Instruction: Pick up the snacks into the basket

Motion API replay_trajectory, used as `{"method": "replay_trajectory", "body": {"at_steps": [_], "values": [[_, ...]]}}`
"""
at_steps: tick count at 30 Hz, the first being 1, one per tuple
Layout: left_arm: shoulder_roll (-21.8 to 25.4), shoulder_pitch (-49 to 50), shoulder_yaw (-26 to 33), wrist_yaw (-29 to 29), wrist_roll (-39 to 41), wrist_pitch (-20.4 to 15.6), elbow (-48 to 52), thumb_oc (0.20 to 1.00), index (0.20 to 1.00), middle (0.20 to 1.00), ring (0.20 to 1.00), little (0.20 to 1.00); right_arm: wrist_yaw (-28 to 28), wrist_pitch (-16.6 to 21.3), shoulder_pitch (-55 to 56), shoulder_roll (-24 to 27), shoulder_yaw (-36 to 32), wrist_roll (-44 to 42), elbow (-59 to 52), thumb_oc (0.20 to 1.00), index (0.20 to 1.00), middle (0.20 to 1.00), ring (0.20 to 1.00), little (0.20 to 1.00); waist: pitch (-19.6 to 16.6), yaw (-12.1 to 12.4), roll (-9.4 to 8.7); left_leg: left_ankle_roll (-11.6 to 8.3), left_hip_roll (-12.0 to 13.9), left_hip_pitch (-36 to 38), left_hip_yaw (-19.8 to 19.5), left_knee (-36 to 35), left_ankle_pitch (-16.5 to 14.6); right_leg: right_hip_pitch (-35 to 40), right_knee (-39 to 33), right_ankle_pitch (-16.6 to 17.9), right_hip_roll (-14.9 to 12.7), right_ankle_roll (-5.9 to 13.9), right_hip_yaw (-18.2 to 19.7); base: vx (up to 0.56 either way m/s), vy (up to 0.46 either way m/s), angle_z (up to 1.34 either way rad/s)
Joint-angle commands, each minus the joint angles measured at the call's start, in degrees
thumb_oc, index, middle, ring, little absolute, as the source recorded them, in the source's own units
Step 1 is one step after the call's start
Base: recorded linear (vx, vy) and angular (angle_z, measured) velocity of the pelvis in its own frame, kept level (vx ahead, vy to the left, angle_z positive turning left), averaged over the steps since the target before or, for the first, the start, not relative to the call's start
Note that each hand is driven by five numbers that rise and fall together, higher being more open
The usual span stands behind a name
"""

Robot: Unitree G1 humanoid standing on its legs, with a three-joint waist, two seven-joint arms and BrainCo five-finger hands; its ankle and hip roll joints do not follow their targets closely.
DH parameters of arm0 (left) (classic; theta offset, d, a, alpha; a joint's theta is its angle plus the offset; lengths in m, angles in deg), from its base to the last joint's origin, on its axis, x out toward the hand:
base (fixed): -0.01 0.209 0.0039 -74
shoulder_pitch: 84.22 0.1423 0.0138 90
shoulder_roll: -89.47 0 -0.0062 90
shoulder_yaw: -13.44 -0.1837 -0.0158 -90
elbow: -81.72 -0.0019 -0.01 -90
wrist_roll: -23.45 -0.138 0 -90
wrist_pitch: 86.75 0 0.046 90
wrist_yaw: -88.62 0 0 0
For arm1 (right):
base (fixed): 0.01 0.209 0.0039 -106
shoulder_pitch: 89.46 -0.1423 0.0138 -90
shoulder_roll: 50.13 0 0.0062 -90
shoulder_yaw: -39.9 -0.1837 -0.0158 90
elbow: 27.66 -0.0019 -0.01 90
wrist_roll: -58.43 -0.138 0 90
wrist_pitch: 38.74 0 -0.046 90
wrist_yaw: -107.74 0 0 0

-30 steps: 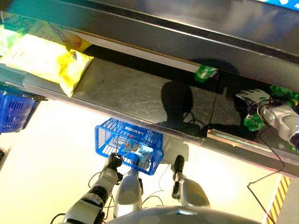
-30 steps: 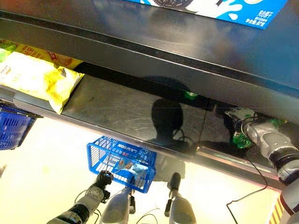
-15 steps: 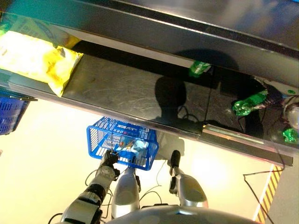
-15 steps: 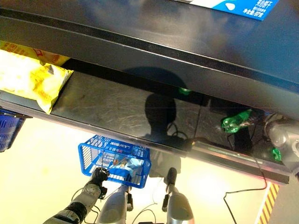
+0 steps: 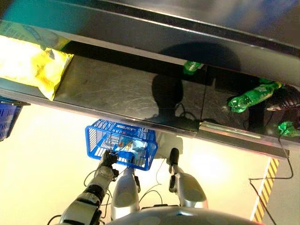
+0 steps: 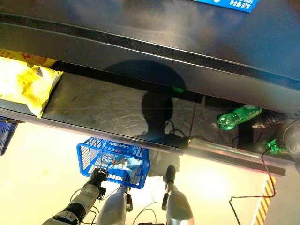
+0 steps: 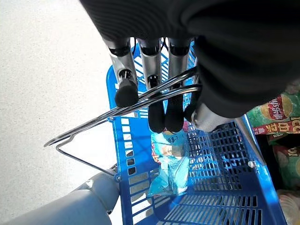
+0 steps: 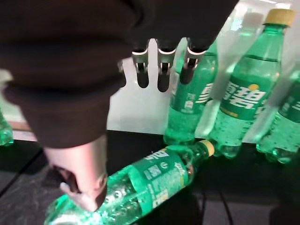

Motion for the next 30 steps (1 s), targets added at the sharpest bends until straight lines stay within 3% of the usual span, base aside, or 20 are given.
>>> {"method": "replay_trajectory", "body": {"at_steps": [1,9,16,30], "values": [[2.0,1.7,-2.4,0.7,-2.9,0.8,-2.0,0.200,0.200,0.200,0.200,0.200,-2.4,-1.6,-5.3,2.1,4.1,3.9,2.1,1.000,1.000,1.000,1.000,1.000,-2.8,1.3,-3.37,-0.82,0.2,0.7,1.8,-0.1,-2.0,-4.5,2.0,1.5,-2.0,4.72,2.4,-0.02,-0.016,-0.06],[2.1,0.1,-5.2,2.0,-2.5,0.7,-0.6,0.200,0.200,0.200,0.200,0.200,-3.0,-2.9,-19.7,0.7,21.7,10.2,15.6,1.000,1.000,1.000,1.000,1.000,-0.6,3.1,-3.19,-0.83,-0.3,-1.9,0.7,-0.1,-0.8,-6.3,2.1,2.2,-2.2,4.71,1.7,-0.02,-0.010,-0.02],[2.0,-0.9,-5.9,3.3,-1.7,0.8,0.8,0.200,0.200,0.200,0.200,0.200,-4.7,-4.7,-24.2,-2.7,25.5,10.7,21.1,1.000,1.000,1.000,1.000,1.000,2.0,4.0,-3.15,-0.79,-0.4,-4.1,0.0,-0.1,0.3,-7.9,2.2,2.8,-2.3,4.61,1.1,-0.03,-0.009,0.06],[1.4,-1.1,-6.4,4.4,-1.5,0.7,3.6,0.200,0.200,0.200,0.200,0.200,-6.4,-5.6,-26.8,-6.9,27.8,13.1,21.7,1.000,1.000,1.000,1.000,1.000,3.3,4.7,-2.42,-0.84,-0.9,-5.5,-0.7,-0.1,0.5,-8.8,1.7,3.6,-2.7,4.62,0.9,-0.01,0.002,0.04]]}}
